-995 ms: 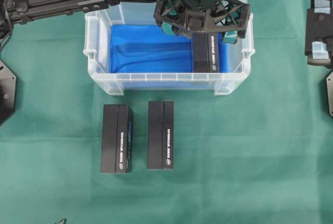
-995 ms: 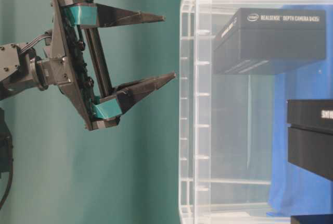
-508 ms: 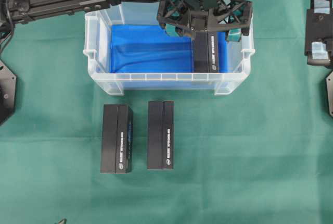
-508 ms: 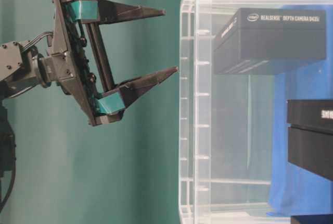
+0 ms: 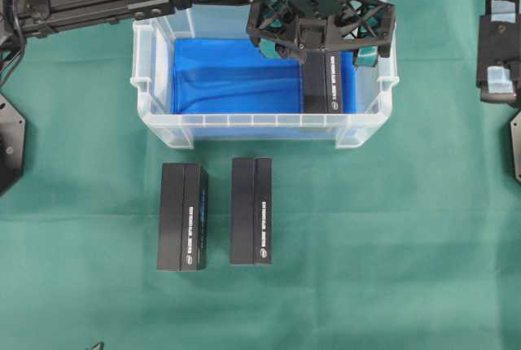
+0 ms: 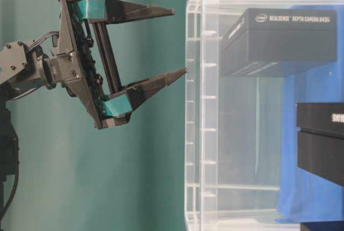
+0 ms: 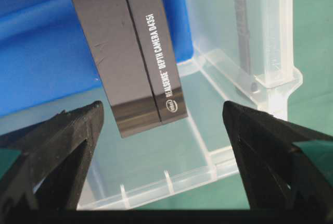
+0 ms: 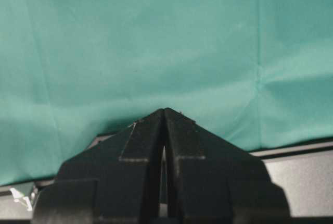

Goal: Take the box out of the case with the left arm.
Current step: 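Move the left gripper over the right black box in the case, then lower the left gripper around the right box and close it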

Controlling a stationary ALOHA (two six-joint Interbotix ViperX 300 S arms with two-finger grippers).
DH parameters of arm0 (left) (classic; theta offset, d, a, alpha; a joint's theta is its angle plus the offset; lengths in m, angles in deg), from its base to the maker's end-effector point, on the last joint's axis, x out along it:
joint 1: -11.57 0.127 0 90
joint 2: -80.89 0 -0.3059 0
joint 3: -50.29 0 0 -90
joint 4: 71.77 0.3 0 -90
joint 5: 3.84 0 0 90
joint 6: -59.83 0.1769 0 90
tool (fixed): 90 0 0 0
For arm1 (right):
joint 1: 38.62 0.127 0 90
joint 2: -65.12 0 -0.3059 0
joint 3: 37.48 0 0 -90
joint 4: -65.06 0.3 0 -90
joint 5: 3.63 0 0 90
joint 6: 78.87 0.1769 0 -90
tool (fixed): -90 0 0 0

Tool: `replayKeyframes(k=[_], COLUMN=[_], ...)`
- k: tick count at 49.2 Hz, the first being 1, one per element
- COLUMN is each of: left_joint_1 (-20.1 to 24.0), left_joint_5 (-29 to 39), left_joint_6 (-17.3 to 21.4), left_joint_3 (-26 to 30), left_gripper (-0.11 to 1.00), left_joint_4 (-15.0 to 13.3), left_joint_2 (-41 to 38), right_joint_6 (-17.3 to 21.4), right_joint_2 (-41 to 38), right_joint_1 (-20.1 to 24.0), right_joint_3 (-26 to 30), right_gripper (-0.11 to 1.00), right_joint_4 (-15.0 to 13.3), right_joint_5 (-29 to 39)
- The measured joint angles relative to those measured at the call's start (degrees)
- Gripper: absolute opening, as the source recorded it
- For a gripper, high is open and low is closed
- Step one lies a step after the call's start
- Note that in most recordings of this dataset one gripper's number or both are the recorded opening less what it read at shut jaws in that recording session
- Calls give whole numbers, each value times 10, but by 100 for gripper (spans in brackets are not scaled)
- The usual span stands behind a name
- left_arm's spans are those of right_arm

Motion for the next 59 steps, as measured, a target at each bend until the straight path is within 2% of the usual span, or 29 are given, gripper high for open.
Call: replayKeyframes(k=[59], left_joint_1=[2], left_joint_5=[-4], left_joint_6=[-2], left_joint_3=[-15], left_gripper=[95], left_joint_4=[0], left_joint_2=[-1], right_joint_6=[0], right_joint_2=[1], right_joint_1=[1], right_joint_3=[-2], right_gripper=[0], right_joint_4=[0], right_joint_5=[0])
